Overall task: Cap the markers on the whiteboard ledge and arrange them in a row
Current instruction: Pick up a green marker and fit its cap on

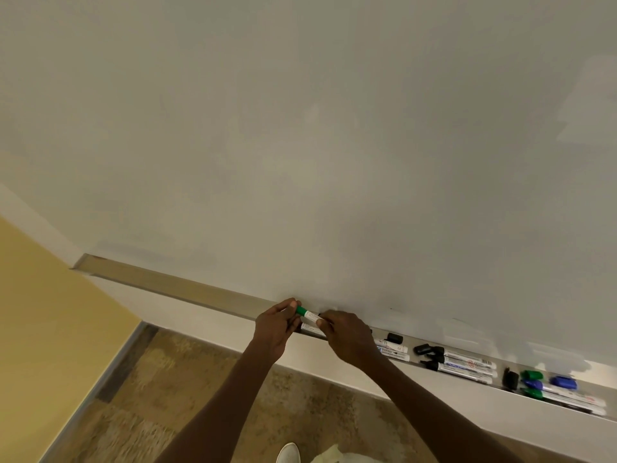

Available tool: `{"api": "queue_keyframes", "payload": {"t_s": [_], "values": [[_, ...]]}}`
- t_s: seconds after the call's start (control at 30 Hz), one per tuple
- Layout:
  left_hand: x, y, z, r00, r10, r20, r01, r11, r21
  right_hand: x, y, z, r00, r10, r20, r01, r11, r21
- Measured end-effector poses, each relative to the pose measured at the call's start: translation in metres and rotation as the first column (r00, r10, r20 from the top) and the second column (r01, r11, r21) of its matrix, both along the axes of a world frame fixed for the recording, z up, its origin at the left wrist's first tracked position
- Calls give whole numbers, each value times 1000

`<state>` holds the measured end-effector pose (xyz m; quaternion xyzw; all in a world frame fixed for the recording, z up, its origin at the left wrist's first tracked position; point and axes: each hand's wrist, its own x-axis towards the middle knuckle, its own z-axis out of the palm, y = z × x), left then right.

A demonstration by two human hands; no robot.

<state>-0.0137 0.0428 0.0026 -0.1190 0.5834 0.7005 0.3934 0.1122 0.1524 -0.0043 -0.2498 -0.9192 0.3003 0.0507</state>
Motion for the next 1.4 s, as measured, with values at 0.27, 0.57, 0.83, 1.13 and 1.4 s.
{"api": "queue_keyframes", "payload": {"t_s": [0.27,0.57,0.83,1.13,1.4], "values": [[-10,-19,-12,994,103,-25,-105,990,-90,-7,-2,-9,998,52,28,-52,999,4],[-36,-41,-24,985,172,-27,-175,969,-176,-15,-14,-26,962,145,232,-206,943,262],[-54,-35,-28,990,135,-42,-141,965,-220,-23,-13,-21,965,54,257,-121,960,253],[-46,-13,-44,962,-91,-256,-34,895,-445,-7,-10,-14,996,-38,83,12,955,298],[-20,-2,-26,694,-416,-587,-41,792,-609,19,0,-12,994,-88,59,67,956,285]]}}
